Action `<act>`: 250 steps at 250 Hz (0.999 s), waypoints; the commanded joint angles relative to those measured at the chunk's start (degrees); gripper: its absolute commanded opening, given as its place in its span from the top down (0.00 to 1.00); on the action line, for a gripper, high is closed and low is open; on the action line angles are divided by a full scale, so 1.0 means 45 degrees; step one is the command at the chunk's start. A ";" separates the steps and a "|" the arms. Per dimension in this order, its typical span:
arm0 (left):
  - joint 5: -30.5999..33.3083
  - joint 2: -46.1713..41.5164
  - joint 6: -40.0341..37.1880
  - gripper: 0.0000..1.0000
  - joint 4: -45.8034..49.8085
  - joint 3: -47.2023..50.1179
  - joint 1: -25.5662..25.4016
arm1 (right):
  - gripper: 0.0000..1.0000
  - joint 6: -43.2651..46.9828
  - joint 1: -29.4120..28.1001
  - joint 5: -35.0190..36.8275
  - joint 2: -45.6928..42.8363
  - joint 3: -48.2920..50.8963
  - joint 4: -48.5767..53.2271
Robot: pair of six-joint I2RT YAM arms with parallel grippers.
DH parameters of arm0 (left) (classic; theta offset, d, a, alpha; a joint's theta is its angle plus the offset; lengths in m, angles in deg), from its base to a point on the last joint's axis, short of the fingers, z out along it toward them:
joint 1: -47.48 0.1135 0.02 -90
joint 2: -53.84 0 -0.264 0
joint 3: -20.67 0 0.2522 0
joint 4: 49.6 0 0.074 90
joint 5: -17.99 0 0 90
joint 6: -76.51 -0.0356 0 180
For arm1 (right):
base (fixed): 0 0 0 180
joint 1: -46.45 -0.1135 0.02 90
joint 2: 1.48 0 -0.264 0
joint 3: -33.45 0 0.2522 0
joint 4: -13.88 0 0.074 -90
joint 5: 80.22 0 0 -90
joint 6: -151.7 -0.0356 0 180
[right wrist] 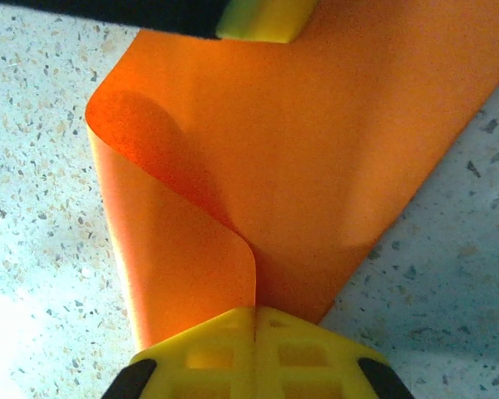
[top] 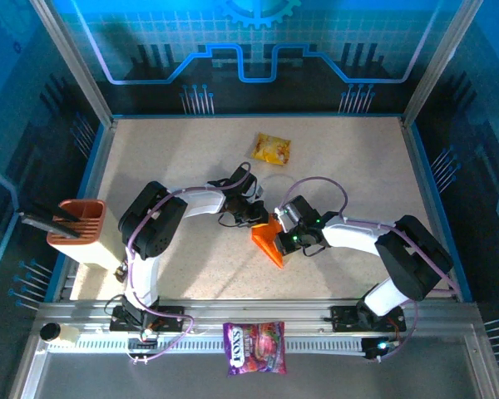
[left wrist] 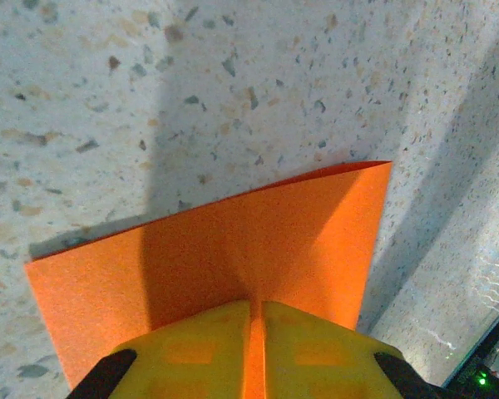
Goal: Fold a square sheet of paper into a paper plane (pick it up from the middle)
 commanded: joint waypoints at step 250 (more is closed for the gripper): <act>0.0417 -0.1198 0.0552 0.81 0.0277 -0.0522 0.0009 | 1.00 -0.0192 -0.0129 0.0402 0.0442 0.0063 0.0165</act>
